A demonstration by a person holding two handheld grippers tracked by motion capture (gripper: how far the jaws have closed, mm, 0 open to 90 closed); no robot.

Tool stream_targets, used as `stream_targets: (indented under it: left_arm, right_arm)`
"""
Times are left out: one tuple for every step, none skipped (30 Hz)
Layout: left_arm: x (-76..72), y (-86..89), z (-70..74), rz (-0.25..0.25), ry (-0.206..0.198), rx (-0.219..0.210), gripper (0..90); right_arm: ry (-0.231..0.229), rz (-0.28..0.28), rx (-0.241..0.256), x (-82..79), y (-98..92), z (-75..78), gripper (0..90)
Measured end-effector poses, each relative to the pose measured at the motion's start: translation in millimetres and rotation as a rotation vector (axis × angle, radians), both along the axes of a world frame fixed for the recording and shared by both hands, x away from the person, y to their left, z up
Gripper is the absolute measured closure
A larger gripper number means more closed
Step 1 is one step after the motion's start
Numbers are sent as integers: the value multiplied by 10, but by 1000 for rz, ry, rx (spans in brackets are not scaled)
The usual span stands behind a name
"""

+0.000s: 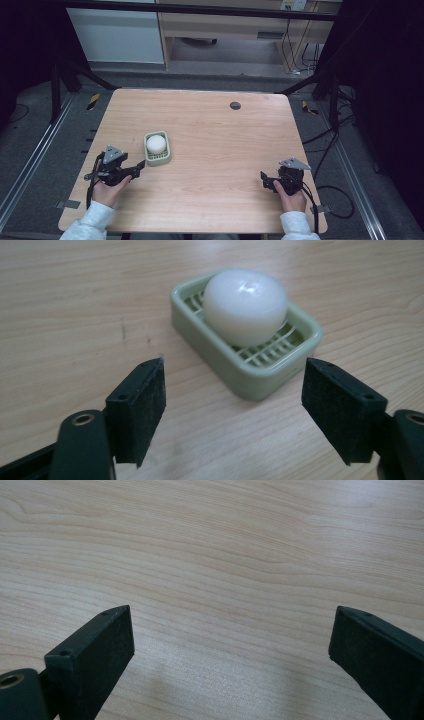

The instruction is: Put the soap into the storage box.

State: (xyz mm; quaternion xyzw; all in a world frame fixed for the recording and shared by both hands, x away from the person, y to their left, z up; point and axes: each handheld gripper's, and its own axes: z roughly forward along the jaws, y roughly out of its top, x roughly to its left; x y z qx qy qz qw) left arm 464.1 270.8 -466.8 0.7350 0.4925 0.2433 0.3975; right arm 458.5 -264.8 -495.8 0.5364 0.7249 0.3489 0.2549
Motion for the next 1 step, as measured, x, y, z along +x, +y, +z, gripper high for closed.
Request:
stream_targets:
  left_arm:
    - [0, 0, 0, 0, 0, 0, 297]
  right_arm:
    - [0, 0, 0, 0, 0, 0, 47]
